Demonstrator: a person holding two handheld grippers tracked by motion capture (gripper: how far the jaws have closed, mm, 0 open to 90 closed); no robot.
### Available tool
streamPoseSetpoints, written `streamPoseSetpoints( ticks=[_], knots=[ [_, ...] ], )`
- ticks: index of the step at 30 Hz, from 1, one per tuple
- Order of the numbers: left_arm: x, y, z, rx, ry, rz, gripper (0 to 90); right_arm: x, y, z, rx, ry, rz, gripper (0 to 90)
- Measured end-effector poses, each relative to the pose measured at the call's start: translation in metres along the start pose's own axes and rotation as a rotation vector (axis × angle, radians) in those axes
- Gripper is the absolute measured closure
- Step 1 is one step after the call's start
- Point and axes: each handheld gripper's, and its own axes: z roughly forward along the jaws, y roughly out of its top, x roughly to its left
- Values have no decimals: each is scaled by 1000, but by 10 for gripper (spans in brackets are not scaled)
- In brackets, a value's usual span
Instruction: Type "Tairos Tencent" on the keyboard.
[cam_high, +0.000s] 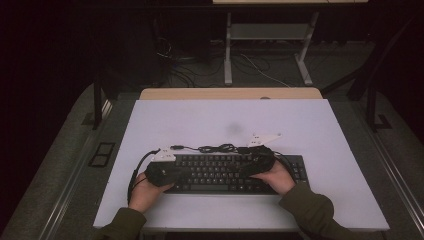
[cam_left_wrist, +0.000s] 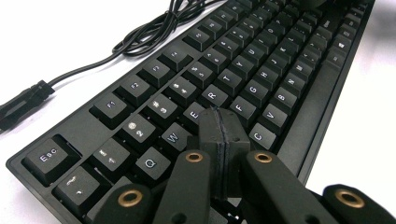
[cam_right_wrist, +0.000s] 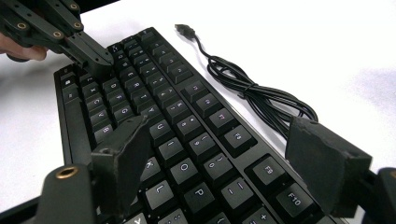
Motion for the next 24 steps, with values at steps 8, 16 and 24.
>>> streamPoseSetpoints(
  ticks=[8,16,24],
  knots=[
    [2,-1,2,7,-4,-1,892,0,0,0,2,1,-1,218],
    [2,-1,2,12,-7,-4,892,0,0,0,-1,1,0,218],
    [1,0,-1,4,0,2,892,0,0,0,-2,2,1,218]
  ],
)
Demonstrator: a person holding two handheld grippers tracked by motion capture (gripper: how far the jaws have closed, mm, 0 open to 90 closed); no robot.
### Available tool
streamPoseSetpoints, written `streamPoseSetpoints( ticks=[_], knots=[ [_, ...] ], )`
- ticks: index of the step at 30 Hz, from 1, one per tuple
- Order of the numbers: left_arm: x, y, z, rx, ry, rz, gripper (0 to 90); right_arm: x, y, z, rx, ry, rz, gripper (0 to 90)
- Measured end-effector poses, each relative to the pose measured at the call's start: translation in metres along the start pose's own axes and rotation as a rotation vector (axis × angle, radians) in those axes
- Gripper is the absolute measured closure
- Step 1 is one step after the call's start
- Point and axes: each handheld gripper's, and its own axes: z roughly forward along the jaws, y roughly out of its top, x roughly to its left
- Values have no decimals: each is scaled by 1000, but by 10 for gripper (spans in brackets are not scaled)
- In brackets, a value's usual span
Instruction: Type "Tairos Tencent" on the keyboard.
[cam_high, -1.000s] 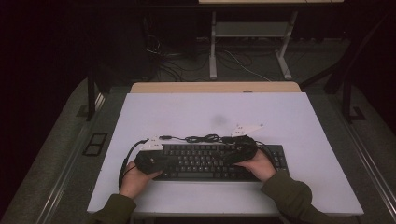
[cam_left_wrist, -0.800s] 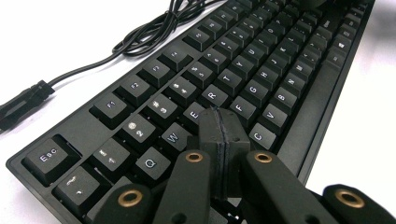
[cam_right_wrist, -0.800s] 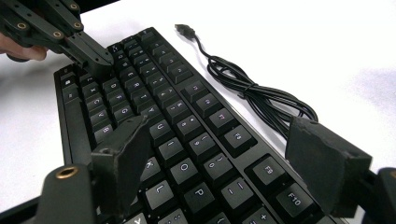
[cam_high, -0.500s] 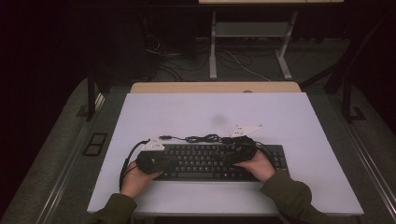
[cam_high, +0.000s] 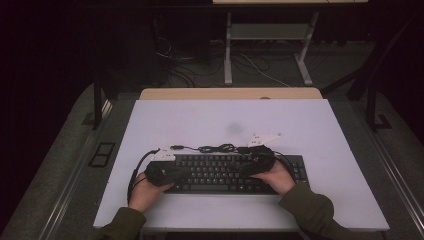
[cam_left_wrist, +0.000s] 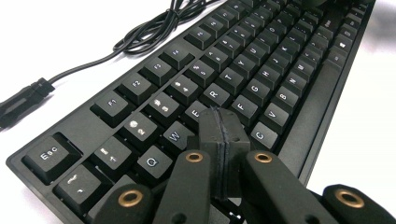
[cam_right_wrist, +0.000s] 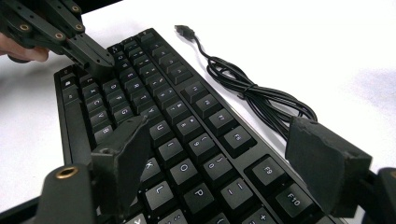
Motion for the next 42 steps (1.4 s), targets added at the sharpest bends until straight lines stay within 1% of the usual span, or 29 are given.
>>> streamPoseSetpoints(
  ticks=[4,10,15,19,29,33,36,42],
  knots=[
    [-1,1,-1,-4,-2,-1,892,0,0,-1,0,-1,1,218],
    [-3,3,-5,-18,-5,12,892,0,0,0,1,-1,0,218],
    [-6,5,-7,-27,-16,15,892,0,0,0,1,-2,0,218],
    [-8,6,-7,-26,-30,25,893,0,0,-1,0,0,2,218],
    [-18,9,-1,-26,-97,42,893,-1,0,-1,1,1,3,218],
    [-22,11,3,-14,-113,60,893,0,0,-1,1,1,1,218],
    [-25,11,6,-9,-124,65,893,-1,0,-1,4,0,1,218],
    [-29,12,11,16,-146,85,893,-1,0,-1,0,-1,0,218]
  ],
)
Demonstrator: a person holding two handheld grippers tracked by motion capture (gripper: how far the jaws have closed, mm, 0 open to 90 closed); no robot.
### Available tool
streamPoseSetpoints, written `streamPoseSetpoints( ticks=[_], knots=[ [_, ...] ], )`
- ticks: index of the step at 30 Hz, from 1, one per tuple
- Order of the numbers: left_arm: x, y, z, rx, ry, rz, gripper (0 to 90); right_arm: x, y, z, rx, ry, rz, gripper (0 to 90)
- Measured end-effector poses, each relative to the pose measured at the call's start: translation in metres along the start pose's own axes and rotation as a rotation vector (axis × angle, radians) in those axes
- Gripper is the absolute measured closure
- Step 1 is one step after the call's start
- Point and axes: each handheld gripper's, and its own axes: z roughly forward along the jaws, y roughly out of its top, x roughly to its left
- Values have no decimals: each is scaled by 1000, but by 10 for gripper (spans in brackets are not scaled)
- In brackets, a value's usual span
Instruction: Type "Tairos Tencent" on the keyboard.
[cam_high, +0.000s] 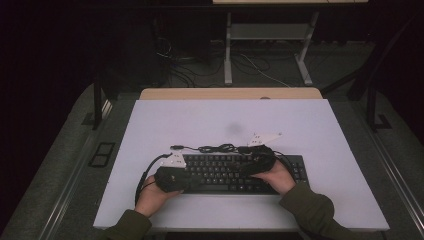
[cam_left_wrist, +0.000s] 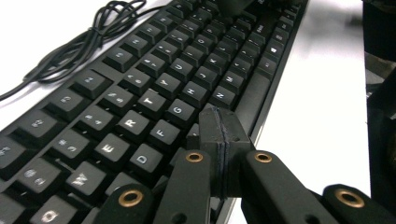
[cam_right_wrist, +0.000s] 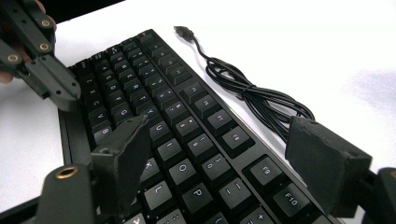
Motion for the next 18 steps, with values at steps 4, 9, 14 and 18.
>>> streamPoseSetpoints(
  ticks=[4,9,14,18],
  knots=[
    [-2,0,3,11,-10,1,893,0,0,0,2,0,1,218],
    [-2,-1,6,21,-14,-1,893,0,0,0,2,0,-1,218],
    [-2,-1,7,29,-18,5,892,0,0,0,-1,-1,-3,218],
    [-2,-1,9,35,-19,4,893,0,1,-1,-1,-2,0,218]
  ],
)
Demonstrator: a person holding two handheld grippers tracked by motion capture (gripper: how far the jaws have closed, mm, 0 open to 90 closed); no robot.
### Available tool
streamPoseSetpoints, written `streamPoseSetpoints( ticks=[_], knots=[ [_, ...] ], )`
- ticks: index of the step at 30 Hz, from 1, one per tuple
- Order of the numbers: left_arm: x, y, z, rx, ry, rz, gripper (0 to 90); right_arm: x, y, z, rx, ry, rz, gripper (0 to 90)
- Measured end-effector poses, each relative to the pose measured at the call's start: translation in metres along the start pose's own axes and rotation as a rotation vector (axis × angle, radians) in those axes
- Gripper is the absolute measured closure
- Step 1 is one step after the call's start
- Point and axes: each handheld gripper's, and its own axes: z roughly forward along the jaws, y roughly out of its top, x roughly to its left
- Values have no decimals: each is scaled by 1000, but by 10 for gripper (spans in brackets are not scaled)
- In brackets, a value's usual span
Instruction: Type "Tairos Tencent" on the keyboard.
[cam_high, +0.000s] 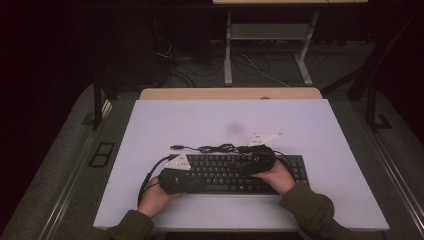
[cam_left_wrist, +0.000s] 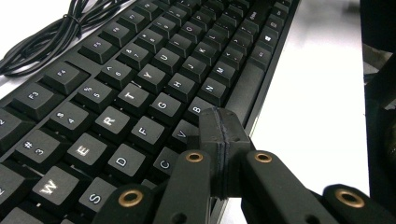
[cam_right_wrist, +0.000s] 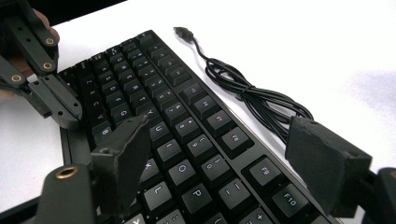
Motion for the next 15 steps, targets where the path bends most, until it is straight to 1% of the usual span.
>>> streamPoseSetpoints(
  ticks=[3,13,15],
  knots=[
    [0,0,1,4,1,5,892,0,0,0,-2,0,0,218],
    [1,-1,1,5,-4,0,893,0,0,0,-1,-1,0,218],
    [1,-2,3,19,1,3,893,0,0,0,0,-1,0,218]
  ],
)
